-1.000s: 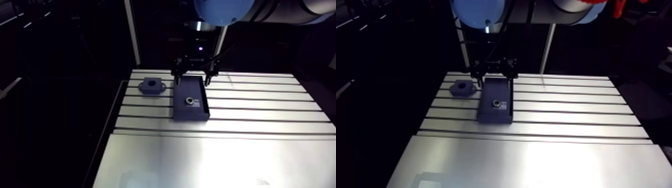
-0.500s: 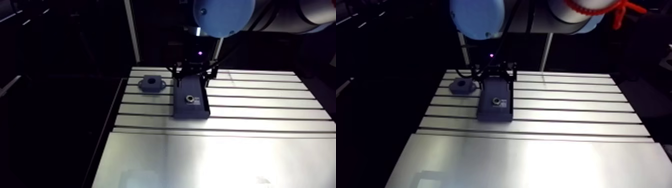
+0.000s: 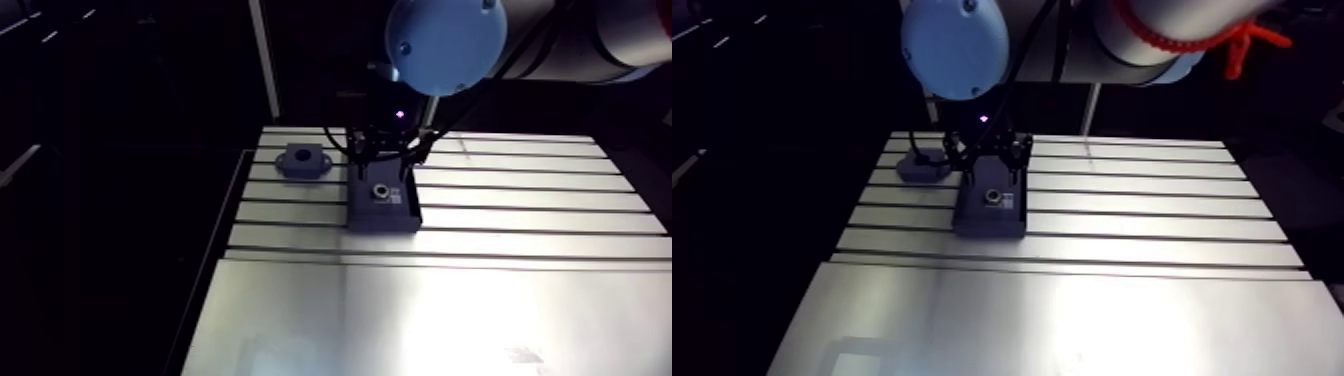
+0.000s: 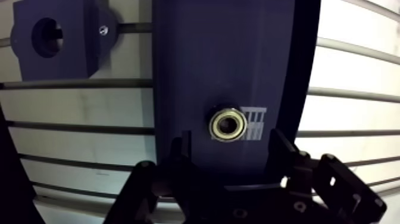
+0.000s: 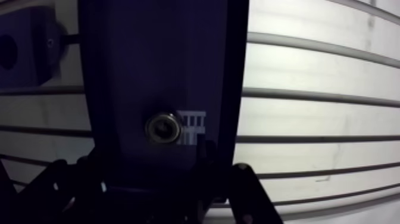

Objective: Pick up the bearing and press it into the housing until flush.

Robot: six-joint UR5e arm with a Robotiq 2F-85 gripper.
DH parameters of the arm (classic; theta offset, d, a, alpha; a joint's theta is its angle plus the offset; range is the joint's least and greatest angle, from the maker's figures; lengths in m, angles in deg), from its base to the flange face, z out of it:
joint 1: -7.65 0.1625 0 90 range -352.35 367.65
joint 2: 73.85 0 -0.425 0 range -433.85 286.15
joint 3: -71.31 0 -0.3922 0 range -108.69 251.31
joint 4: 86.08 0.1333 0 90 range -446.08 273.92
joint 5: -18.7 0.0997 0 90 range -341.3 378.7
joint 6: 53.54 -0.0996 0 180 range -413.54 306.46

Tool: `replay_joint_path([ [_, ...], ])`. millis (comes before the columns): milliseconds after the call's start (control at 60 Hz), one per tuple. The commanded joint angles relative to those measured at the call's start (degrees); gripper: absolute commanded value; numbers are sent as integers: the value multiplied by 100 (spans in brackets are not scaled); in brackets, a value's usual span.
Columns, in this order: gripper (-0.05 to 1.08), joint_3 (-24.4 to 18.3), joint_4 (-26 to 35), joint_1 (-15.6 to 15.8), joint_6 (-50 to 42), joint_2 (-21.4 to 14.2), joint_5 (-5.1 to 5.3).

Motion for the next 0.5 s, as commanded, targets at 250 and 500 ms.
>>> replay_joint_path([
  [250,35,87,-355,2,82,125,-3],
  [500,37,124,-411,-6,84,169,-4],
])
